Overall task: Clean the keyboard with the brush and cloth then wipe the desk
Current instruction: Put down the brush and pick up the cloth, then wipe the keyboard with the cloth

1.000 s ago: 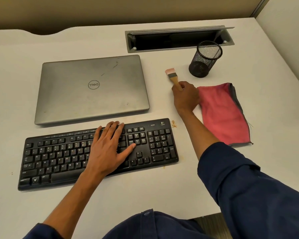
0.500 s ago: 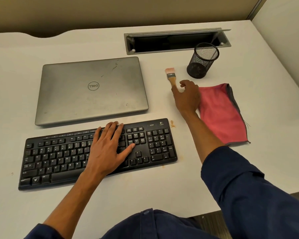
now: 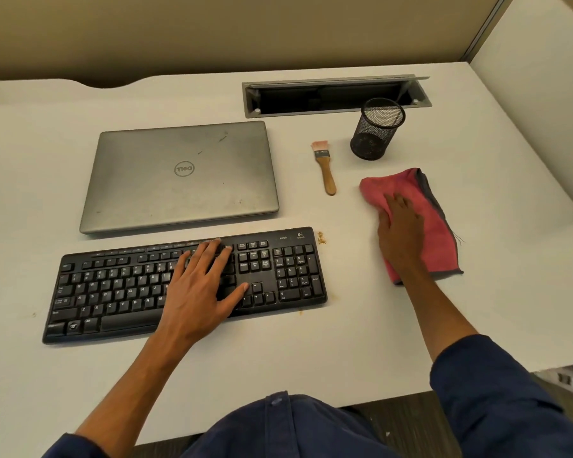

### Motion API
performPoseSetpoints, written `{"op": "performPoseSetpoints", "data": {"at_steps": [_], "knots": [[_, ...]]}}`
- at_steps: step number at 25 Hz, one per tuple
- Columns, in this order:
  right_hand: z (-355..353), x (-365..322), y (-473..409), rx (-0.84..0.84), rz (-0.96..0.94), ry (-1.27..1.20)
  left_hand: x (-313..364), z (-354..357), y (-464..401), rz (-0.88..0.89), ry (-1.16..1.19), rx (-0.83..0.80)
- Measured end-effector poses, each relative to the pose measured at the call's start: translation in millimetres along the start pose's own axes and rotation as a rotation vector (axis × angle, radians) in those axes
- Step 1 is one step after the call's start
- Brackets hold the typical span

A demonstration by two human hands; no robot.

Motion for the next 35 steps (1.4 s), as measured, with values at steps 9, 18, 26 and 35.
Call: {"op": "performPoseSetpoints", "data": {"at_steps": [9, 18, 26, 35], "knots": [[-59.3, -33.9, 18.2, 0.158, 0.167, -0.648, 28.5, -1.7, 22.1, -0.069, 0.014, 0.089], [-53.4, -114.3, 53.9, -0.132, 0.064, -0.869, 4.9, -10.3, 44.1, -0.175, 0.048, 0.135], [6.3, -230.5, 118.5, -0.273, -0.112, -0.650, -99.6, -30.0, 71.4, -0.381, 0.162, 0.215], [76.1, -225.3, 128.4, -0.464, -0.653, 0.281, -195.8, -27.1, 108.0, -0.358, 0.231, 0.073]]}}
Point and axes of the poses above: each hand's wrist, its own y-axis away from the middle knuckle, its own z-axis out of the palm, x = y × z, the point moved 3 cm from there along -y, towards the middle knuckle, and after that the axes turned 1 degree about -y, right-handed, at the moved point
